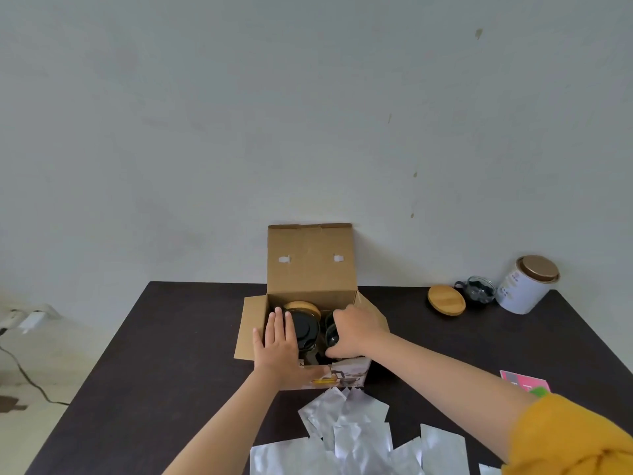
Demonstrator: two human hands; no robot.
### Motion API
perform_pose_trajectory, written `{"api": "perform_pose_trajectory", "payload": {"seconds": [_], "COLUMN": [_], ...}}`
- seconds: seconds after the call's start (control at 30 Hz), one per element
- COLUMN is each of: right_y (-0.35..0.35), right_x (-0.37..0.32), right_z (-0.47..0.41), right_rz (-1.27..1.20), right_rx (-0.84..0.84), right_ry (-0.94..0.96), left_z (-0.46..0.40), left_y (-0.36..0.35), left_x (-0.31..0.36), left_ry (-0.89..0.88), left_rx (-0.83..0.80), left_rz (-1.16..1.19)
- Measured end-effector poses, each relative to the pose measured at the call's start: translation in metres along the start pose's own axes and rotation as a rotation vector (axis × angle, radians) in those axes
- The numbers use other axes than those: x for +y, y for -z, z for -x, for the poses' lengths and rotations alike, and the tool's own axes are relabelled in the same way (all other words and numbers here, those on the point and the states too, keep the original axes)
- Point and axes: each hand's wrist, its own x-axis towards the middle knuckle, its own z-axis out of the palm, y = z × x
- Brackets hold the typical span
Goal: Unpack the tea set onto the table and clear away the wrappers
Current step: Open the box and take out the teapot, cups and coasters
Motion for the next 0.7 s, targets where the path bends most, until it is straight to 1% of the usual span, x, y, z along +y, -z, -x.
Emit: {"api": "perform_pose_trajectory", "payload": {"seconds": [0.2, 0.33, 0.4, 0.5, 0.57, 0.7], "right_y": [0.024, 0.032, 0.028, 0.015, 0.007, -0.009], "right_x": [0.016, 0.044, 0.063, 0.094, 0.114, 0.16], "right_z": [0.008, 0.018, 0.023, 0.031, 0.039, 0.055], "right_rz": [-0.178, -0.253, -0.256, -0.309, -0.325, -0.335], "right_rx": [0.131, 0.213, 0.205, 0.148, 0.125, 0.079], "right_ry": [-0.056, -0.128, -0.17, -0.254, -0.3, -0.367], "left_z": [0.001, -0.001, -0.002, 0.001, 0.003, 0.002], "left_y": [0.003, 0.014, 0.021, 0.024, 0.018, 0.002], "left_x": [0.001, 0.012, 0.028, 0.063, 0.083, 0.104], "left_ry": [0.01, 0.067, 0.076, 0.094, 0.147, 0.281], "left_rx": [-0.038, -0.114, -0.105, -0.11, -0.114, -0.053], "left_rz": [-0.001, 0.026, 0.071, 0.177, 0.199, 0.202]}}
